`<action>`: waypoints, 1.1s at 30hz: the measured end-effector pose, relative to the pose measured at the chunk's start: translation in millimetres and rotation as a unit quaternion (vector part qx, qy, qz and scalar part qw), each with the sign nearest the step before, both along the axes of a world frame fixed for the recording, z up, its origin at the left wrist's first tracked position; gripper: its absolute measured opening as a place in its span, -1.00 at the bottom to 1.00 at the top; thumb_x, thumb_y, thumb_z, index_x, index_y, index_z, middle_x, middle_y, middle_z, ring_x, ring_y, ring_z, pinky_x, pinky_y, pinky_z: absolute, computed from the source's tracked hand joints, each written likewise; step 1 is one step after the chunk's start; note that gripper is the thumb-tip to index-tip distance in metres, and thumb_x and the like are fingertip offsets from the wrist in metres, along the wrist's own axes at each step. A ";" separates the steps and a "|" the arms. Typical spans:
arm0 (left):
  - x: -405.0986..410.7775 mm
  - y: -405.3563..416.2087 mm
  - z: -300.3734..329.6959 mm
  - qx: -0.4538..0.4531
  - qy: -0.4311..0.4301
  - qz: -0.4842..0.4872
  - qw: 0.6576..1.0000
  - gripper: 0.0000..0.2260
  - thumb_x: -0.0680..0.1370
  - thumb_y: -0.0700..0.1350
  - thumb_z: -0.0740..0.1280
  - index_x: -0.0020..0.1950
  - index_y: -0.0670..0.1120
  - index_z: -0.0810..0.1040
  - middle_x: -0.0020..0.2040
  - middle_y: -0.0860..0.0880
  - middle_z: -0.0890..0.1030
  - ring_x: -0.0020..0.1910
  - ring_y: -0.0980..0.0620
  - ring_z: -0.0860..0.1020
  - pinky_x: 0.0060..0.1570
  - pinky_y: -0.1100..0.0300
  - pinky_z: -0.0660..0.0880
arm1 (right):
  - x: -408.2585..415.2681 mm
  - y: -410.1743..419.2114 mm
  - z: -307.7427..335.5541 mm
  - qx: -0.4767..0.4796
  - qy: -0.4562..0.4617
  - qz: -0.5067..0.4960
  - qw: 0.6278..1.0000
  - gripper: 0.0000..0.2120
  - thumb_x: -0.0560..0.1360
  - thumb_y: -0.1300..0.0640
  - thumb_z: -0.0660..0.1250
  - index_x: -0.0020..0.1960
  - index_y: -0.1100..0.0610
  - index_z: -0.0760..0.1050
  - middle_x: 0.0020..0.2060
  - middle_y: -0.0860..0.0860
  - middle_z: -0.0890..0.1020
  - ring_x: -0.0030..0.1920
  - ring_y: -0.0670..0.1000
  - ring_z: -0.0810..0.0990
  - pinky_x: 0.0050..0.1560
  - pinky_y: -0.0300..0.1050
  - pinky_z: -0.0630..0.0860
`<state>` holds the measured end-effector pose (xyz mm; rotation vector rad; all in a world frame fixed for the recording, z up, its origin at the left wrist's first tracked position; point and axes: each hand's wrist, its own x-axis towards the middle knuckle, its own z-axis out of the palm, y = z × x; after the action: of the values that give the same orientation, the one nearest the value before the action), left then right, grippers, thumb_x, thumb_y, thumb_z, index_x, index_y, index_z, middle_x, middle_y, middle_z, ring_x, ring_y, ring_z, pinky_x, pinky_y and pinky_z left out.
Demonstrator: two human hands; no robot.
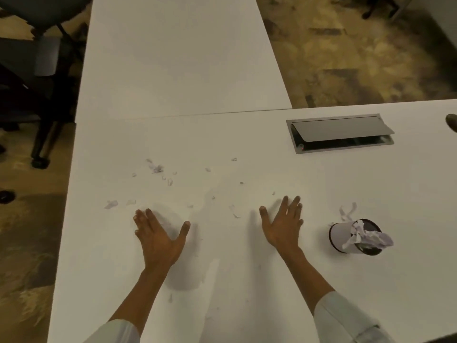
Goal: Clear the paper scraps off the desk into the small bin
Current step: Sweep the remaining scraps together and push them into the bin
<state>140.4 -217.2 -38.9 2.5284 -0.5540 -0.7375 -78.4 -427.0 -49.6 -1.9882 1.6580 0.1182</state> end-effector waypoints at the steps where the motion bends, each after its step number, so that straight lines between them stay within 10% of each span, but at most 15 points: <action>1: 3.0 -1.9 1.3 0.002 -0.014 -0.006 1.000 0.07 0.36 0.46 0.19 0.54 -0.20 -0.20 0.57 -0.20 -0.23 0.55 -0.12 -0.28 0.48 -0.18 -0.18 | -1.1 -8.9 3.5 -0.008 -0.005 -0.019 1.000 -0.14 0.52 -0.35 0.09 0.57 0.15 -0.11 0.56 0.18 -0.23 0.56 0.22 -0.21 0.47 0.35 -0.02; 14: 129.1 34.0 1.0 0.126 -0.083 0.069 0.986 0.21 0.07 0.61 0.11 0.41 -0.28 0.13 0.42 -0.42 0.19 0.42 -0.44 0.18 0.28 -0.47 0.21 | -39.6 -151.1 35.4 0.108 0.053 -0.429 0.895 -0.10 0.51 -0.32 0.11 0.56 0.25 -0.13 0.52 0.36 -0.19 0.51 0.39 -0.22 0.51 0.30 -0.14; 25: 91.8 -1.0 -4.1 0.094 -0.045 0.012 0.994 0.23 0.11 0.60 0.03 0.54 -0.20 -0.11 0.56 -0.26 -0.10 0.55 -0.20 -0.15 0.44 -0.33 -0.10 | 69.1 68.2 11.3 0.098 -0.030 -0.156 0.982 -0.01 0.48 -0.38 0.08 0.55 0.29 -0.22 0.53 0.30 -0.25 0.54 0.23 -0.31 0.51 0.23 -0.15; 33: 103.7 10.3 4.7 0.102 -0.061 0.009 0.993 0.27 0.05 0.62 -0.02 0.53 -0.19 -0.08 0.56 -0.28 -0.07 0.54 -0.26 -0.11 0.43 -0.33 -0.06 | -7.3 7.7 10.5 -0.034 0.013 -0.191 0.981 -0.11 0.52 -0.26 0.18 0.55 0.32 -0.07 0.54 0.32 -0.11 0.56 0.25 -0.14 0.51 0.24 -0.02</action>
<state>244.1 -206.9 -34.2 2.7795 -0.5196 -0.6666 -85.7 -419.3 -39.1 -1.6830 2.0513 -0.0550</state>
